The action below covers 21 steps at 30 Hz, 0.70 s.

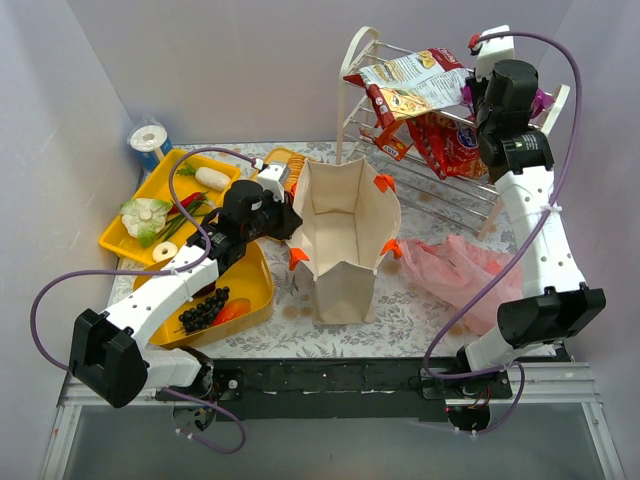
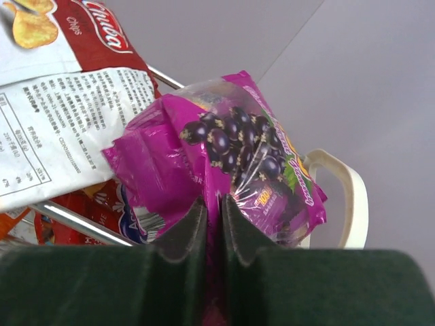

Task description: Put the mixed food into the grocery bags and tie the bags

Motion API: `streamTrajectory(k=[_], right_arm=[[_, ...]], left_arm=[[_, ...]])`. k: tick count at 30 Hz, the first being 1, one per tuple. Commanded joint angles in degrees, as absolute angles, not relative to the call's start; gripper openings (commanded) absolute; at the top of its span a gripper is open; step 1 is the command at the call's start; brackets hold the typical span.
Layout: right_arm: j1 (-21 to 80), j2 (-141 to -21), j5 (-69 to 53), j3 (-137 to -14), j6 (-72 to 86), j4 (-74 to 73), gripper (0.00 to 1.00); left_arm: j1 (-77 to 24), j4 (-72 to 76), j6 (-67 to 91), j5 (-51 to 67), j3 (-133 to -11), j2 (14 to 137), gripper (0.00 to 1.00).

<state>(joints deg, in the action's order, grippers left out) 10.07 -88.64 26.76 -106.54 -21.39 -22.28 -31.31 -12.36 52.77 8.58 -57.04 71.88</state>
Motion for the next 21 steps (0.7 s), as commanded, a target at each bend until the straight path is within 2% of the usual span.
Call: streamTrajectory(k=[1, 2, 6, 12, 17, 21], right_arm=[[9.4, -88.9, 26.4, -112.8, -19.7, -25.5, 0.05], [9.4, -88.5, 25.3, -113.7, -19.2, -25.8, 0.01], [9.4, -82.7, 14.1, -112.9, -16.1, -21.5, 0.01], [9.5, -72.3, -5.0, -103.6, -9.6, -10.1, 0.01], [9.7, -68.4, -18.2, -100.6, -3.6, -4.8, 0.01], [10.1, -64.5, -32.5, -94.5, 4.4, 4.9, 0.01]], left_arm=[[-31.2, -9.9, 52.7, 9.0, -56.7, 68.6, 0.00], [-31.2, -10.0, 52.9, 9.2, -56.8, 68.6, 0.00], [-31.2, -9.5, 53.8, 11.7, -56.7, 68.5, 0.00], [-31.2, -9.4, 54.0, 11.6, -56.6, 68.2, 0.00], [-31.3, -9.2, 53.7, 10.5, -56.3, 67.9, 0.00], [-31.3, -9.1, 53.6, 10.3, -56.3, 67.8, 0.00]])
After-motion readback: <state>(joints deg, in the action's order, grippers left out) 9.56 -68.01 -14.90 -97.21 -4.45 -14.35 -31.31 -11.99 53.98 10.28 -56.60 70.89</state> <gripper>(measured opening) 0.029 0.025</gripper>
